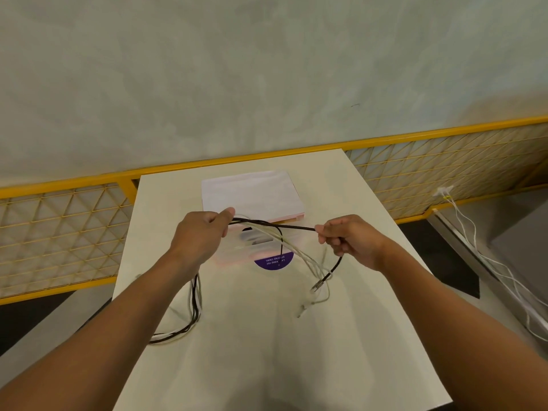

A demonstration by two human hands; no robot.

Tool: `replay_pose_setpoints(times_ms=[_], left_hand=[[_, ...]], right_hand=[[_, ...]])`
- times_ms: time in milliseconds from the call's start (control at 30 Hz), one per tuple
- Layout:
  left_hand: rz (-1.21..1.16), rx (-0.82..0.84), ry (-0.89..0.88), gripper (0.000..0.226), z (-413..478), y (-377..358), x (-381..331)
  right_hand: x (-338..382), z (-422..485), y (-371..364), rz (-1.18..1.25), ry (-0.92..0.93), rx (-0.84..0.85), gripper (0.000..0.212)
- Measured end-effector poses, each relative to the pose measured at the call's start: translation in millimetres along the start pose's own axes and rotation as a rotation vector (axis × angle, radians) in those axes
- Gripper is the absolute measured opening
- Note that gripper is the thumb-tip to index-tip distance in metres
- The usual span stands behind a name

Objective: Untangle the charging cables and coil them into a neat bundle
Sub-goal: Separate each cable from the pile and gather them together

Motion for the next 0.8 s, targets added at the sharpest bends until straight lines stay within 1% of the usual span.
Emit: replay_pose_setpoints(times_ms=[100,300,333,400,467,500,600,667,733,800], left_hand=[[0.0,0.003,-0.003,0.052,1.8,3.2,0.9],[0.032,0.048,-0.027,0.053,-2.1,-3.9,2.8],[0.035,0.054,-0.026,0.053,-2.4,-5.4,3.6],[0.027,0.063,-0.022,0.053,-2.7,-8.1,5.1],[0.016,0.08,-0.024,0.052,-2.0,-9.0,6.5],[0.009,0.091,-0.024,0.052,-1.3,-9.0,7.1],[0.008,0.117,-0.025,0.052,0.2,-6.3,9.1],[0.026,0.126,-0.027,0.052,0.3,-5.4,10.2],[0.041,0.132,-0.026,0.052,0.1,-5.3,11.8],[0.041,0.125,-0.02,0.052,0.0,-4.9,14.1]], right_hand=[[-8.2,0.6,10.3,-0.083,-0.014,-0.061,0.025],[-18.5,2.6,10.2,-0.205,-0.068,-0.138,0.012],[-20.1,4.3,10.2,-0.227,-0.063,-0.171,0.013],[-22.7,7.2,11.2,-0.25,-0.059,-0.287,0.024],[-23.3,8.1,10.9,-0.172,-0.072,-0.383,0.029],[-23.1,8.3,10.5,-0.078,-0.085,-0.398,0.028],[-20.6,9.0,9.7,0.249,-0.09,-0.371,0.022],[-17.2,10.0,9.3,0.373,-0.06,-0.329,0.019],[-11.2,10.1,8.7,0.393,-0.022,-0.287,0.022],[-7.0,10.5,10.9,0.309,0.001,-0.279,0.021]])
Point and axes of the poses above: each hand's wrist, its own z-axis towards the middle knuckle, its own y-axis out of the back of the hand, x = y × z, the point moved 3 cm from there along z, towards the middle knuckle, and after that the axes turned 5 degrees about -x, right-handed, at the moved point
